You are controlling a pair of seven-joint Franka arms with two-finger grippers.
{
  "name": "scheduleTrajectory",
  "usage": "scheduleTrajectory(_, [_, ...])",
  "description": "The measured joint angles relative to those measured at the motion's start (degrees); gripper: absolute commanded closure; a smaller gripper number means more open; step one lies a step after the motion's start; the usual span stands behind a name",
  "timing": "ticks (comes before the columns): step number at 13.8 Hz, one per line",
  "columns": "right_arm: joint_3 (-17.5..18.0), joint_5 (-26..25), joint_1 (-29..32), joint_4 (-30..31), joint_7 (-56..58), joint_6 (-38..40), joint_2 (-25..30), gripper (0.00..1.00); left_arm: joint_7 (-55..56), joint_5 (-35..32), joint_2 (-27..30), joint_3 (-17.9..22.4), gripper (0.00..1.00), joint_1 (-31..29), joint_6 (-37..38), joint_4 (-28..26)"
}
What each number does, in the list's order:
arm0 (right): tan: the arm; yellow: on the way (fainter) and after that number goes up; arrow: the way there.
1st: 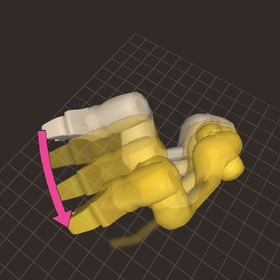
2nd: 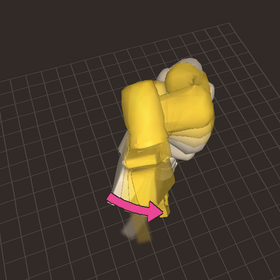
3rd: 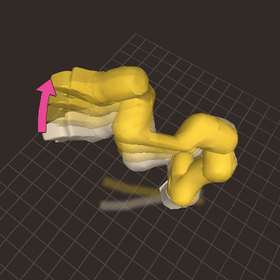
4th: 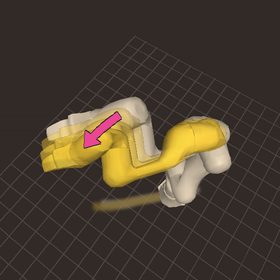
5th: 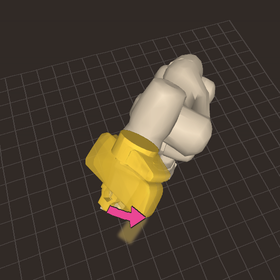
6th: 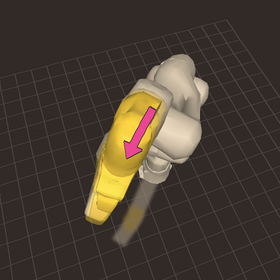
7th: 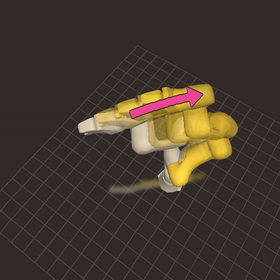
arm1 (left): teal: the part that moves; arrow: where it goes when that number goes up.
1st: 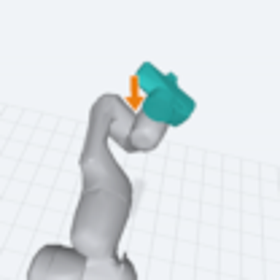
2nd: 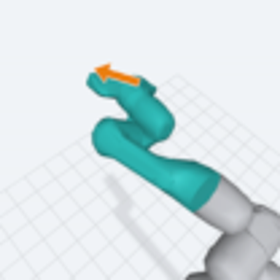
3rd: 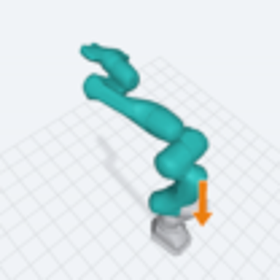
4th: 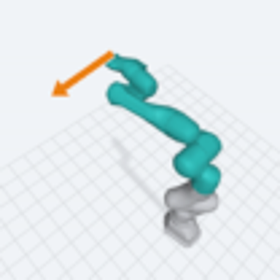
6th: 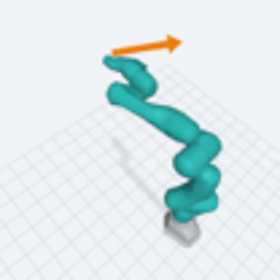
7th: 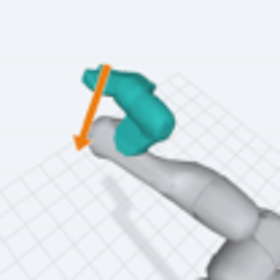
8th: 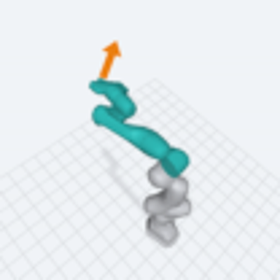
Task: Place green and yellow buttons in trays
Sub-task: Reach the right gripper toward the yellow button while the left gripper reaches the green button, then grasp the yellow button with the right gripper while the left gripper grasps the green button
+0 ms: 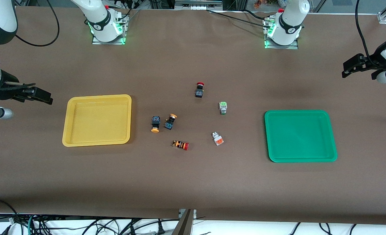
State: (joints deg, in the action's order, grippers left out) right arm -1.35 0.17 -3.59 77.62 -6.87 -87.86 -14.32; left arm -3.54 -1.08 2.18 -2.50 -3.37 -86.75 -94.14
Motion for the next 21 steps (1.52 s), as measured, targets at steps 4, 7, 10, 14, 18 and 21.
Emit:
scheduleTrajectory(4, [0.56, 0.13, -8.0, 0.13, -13.89, -1.59, -0.72, 0.01, -0.24, 0.1, -1.14, -0.34, 0.0, 0.5, 4.97, 0.14])
scheduleTrajectory(7, [0.83, -0.46, -19.14, 1.54, -28.36, -8.48, -5.03, 0.01, -0.06, 3.3, -4.94, -0.9, 0.0, 2.48, 5.32, 0.15])
scheduleTrajectory(10, [0.82, -0.52, -24.22, 3.78, -34.05, -19.52, -12.92, 0.01, 2.99, 6.55, -11.0, -1.39, 0.0, 5.09, -0.29, 0.16])
scheduleTrajectory(14, [0.8, -0.49, -26.64, 4.54, -35.63, -30.59, -21.96, 0.01, 6.93, 8.6, -18.62, -1.44, 0.0, 7.24, -10.23, 0.23])
scheduleTrajectory(18, [0.59, -0.49, -27.1, 9.45, -35.67, -45.71, -27.96, 0.01, 16.78, 8.73, -25.46, -1.63, 0.0, 13.23, -17.54, 0.29])
scheduleTrajectory(21, [0.12, -0.5, -26.83, 15.0, -32.3, -54.45, -29.46, 0.01, 23.7, 8.74, -29.65, -1.83, 0.0, 18.52, -21.67, 0.23])
